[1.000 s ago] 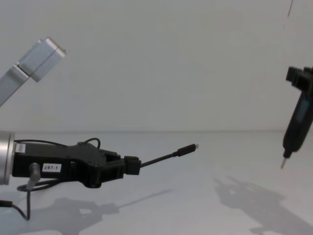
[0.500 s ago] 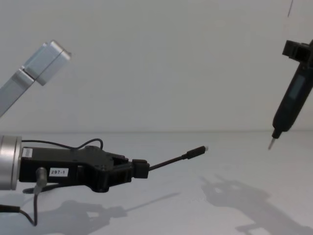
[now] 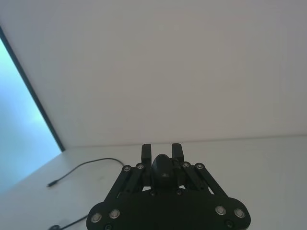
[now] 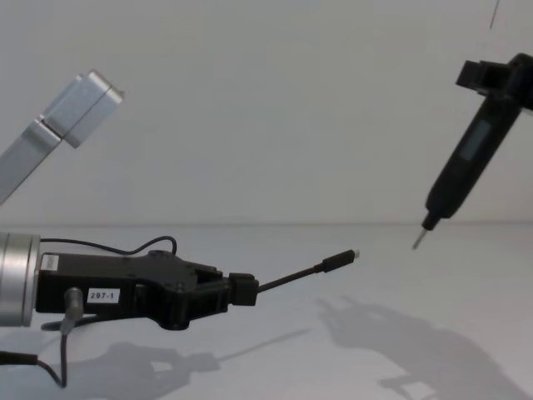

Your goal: Pick up the data cable with the one hand.

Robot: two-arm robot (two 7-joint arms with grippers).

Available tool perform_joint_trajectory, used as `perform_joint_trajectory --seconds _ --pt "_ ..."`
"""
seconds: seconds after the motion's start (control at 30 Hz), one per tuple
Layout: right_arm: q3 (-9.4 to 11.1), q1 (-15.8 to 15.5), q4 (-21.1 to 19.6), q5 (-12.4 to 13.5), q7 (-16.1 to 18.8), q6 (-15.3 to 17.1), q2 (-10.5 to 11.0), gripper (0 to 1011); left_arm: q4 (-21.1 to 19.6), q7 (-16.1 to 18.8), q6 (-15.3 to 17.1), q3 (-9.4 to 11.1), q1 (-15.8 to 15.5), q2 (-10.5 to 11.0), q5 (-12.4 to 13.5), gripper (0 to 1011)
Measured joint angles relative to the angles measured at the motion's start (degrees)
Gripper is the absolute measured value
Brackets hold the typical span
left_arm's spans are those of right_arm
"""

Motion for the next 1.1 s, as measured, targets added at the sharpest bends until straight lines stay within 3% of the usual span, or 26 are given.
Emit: perform_joint_trajectory --seconds 0.47,1.1 --pt "-1.28 3.25 3.29 4.72 2.27 2.13 -1.39 251 0.03 -0.09 -0.07 0.09 0.00 -0.06 -0.10 40" --pt "-2.54 5.58 6.42 6.47 3.45 1.61 -1.45 251 0.02 -0.10 -0.09 0.08 0.00 -0.09 -0.09 40"
